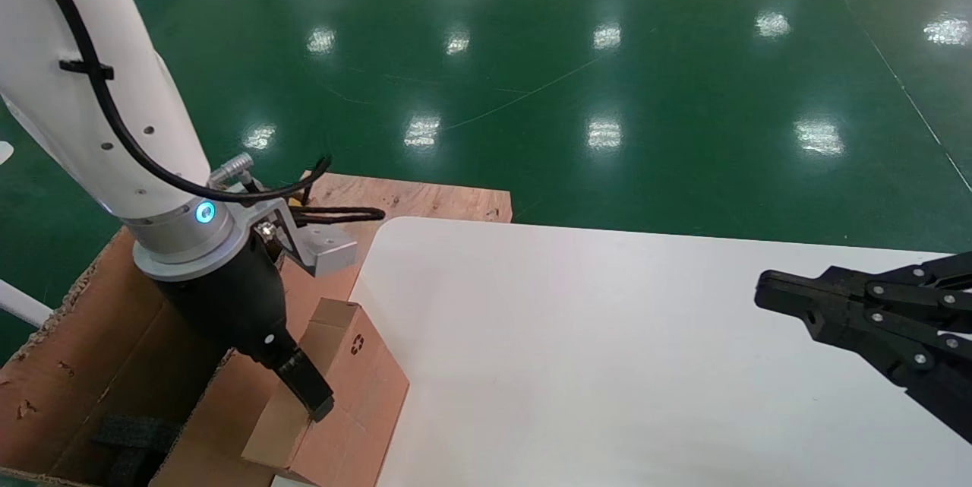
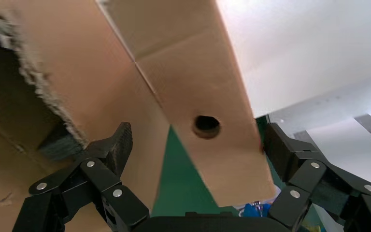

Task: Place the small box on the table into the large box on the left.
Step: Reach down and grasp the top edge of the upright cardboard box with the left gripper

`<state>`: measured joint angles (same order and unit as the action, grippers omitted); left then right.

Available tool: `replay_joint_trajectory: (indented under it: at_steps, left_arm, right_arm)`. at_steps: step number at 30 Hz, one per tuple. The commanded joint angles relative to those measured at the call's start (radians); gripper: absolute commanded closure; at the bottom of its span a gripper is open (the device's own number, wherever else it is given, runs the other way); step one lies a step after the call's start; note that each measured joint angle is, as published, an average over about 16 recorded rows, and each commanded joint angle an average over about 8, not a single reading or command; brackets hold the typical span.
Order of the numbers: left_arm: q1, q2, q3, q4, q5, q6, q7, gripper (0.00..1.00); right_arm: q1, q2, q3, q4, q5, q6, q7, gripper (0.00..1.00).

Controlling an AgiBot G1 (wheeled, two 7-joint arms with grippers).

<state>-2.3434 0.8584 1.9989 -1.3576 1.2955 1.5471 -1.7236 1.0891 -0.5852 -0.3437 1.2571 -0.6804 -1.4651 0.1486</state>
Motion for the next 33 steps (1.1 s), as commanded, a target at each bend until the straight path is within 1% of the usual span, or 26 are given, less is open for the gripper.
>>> replay_joint_trajectory:
  at_steps: [1,13,24,33]
  left_arm:
    - [-0.011,0.006,0.019,0.000,0.000,-0.006,-0.010,0.00]
    - [0.016,0.025,0.049,-0.002,-0.037,-0.060,-0.041,0.00]
    - [0.040,0.034,0.055,-0.002,-0.016,-0.114,-0.072,0.00]
    - [0.068,0.061,0.066,-0.002,0.013,-0.146,-0.107,0.00]
  right_arm:
    - [0.000,0.000,0.000,0.000,0.000,0.000,0.000,1.00]
    - [0.000,0.000,0.000,0.000,0.000,0.000,0.000,1.00]
    - [0.000,0.000,0.000,0.000,0.000,0.000,0.000,1.00]
    - [0.000,0.000,0.000,0.000,0.000,0.000,0.000,1.00]
